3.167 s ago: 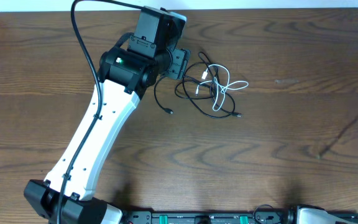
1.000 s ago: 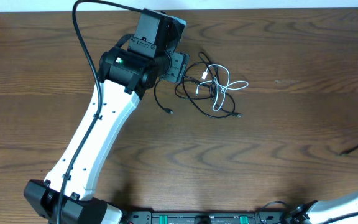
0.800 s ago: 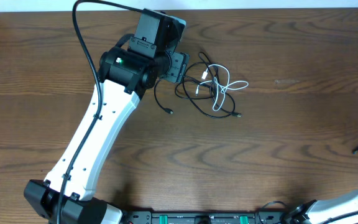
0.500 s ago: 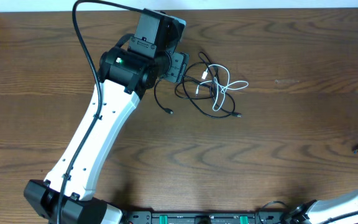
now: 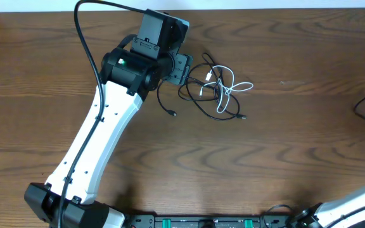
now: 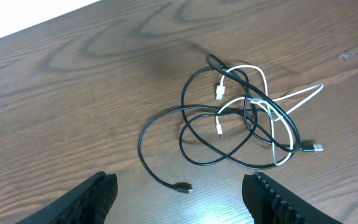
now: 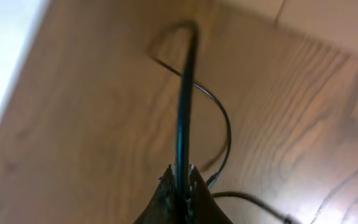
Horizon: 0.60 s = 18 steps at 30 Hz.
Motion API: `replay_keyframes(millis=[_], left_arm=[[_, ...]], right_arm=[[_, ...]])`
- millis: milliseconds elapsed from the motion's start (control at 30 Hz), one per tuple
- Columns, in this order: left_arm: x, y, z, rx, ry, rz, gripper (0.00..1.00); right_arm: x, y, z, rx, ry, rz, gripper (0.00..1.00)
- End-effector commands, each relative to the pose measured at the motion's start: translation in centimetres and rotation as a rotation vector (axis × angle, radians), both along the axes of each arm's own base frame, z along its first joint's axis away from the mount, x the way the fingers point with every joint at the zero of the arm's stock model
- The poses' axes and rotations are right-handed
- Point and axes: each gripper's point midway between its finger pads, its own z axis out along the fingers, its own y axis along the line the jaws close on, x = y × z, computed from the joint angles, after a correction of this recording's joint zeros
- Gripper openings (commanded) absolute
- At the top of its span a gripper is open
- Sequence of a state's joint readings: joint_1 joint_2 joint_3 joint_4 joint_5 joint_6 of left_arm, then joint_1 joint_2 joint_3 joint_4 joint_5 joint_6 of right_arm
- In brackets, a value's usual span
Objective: Untangle cables
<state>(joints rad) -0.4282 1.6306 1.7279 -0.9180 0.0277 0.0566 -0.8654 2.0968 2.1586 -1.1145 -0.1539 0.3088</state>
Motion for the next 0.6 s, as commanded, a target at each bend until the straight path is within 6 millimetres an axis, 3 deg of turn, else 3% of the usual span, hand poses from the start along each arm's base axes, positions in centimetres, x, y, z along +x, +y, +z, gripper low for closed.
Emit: replay_keyframes(millis=[0, 67, 133, 367, 567], left_arm=[[-0.1, -0.1, -0.8, 0.005, 0.025, -0.003, 0.7], [-0.1, -0.1, -0.8, 0.005, 0.025, -0.003, 0.7], [-0.1, -0.1, -0.8, 0.005, 0.024, -0.003, 0.7], [-0.1, -0.1, -0.8, 0.005, 0.024, -0.003, 0.7], [-0.1, -0.1, -0.8, 0.005, 0.025, -0.003, 0.7]], right_arm=[[0.1, -0.2, -4.1, 0.049, 0.081, 0.033, 0.02], [0.0, -0.2, -6.2, 0.067, 0.125, 0.072, 0.02], [0.0, -0.2, -6.9, 0.073, 0.139, 0.088, 0.02], [-0.1, -0.7, -7.8, 0.059, 0.17, 0.09, 0.02], [-1.0, 0.1, -12.8, 0.146, 0.274, 0.092, 0.02]])
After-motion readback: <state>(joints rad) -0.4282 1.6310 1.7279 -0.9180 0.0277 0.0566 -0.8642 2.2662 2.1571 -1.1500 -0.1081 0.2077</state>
